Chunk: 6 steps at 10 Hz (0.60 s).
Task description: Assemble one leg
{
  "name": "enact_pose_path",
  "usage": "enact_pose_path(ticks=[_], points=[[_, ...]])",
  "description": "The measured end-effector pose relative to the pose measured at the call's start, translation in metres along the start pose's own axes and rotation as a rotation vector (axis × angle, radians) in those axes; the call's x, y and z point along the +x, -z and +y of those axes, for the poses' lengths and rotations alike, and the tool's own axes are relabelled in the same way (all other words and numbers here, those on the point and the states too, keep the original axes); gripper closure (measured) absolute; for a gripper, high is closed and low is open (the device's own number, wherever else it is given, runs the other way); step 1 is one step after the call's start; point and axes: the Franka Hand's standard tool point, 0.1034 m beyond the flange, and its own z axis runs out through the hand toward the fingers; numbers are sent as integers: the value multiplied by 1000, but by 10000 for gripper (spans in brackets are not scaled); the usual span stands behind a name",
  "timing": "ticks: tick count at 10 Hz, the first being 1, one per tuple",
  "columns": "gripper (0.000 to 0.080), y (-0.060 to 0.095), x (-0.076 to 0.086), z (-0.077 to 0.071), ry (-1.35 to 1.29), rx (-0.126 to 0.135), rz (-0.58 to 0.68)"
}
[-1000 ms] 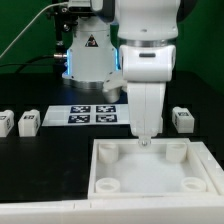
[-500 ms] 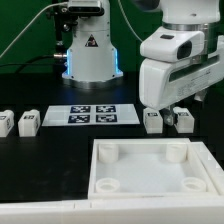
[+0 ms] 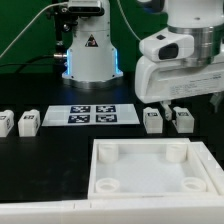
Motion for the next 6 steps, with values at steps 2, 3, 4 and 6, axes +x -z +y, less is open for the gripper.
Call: enact_pose_path(ticks=[2, 3, 4, 6], points=[[151, -3, -6, -4, 41, -11, -43], [151, -2, -3, -3, 38, -10, -40], [151, -3, -6, -2, 45, -15, -58], [151, -3, -21, 8, 58, -59, -294]])
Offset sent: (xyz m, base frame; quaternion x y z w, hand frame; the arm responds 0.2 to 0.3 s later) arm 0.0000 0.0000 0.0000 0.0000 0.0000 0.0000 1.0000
